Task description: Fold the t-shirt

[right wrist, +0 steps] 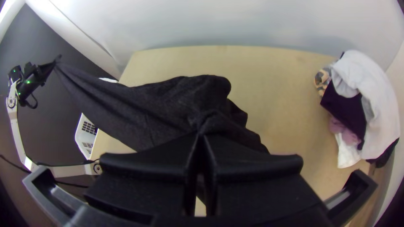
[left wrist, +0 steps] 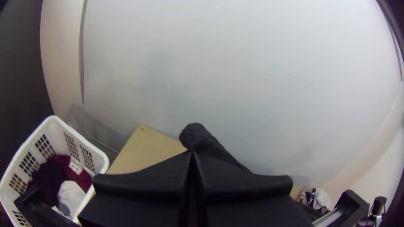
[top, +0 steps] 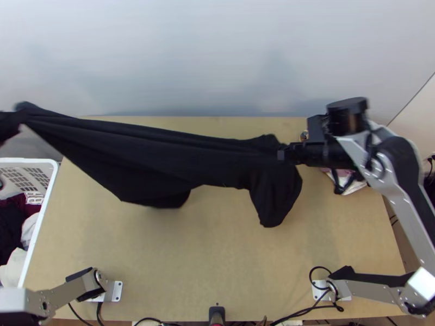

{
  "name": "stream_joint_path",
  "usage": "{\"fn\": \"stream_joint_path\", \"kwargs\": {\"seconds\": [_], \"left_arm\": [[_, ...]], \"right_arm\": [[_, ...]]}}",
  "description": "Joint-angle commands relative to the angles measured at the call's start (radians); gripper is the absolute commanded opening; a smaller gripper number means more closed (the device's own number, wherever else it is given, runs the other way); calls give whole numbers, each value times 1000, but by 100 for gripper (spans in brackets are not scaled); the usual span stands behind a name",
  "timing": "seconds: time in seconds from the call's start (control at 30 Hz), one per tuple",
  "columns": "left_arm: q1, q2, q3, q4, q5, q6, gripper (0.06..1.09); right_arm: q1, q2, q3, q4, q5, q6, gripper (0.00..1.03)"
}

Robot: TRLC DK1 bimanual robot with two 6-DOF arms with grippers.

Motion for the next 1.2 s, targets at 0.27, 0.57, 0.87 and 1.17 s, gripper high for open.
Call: {"fn": "stream_joint_path", "kwargs": {"seconds": [0.27,0.57,0.87,1.17], "left_arm": [[-315,295,-386,525,-333,-120,10],[-397,565,-147,560,-385,-123,54],[-466,597,-69,310,-328,-151,104],[-545,339,-297,63,-150,-72,103]], "right_arm": [[-197,299,-261,335,-150,10,3],[-223,447,-203,446,-41,32,27],[-226,427,-203,466,-31,105,99],[-192,260,-247,456,-31,102,98]]}}
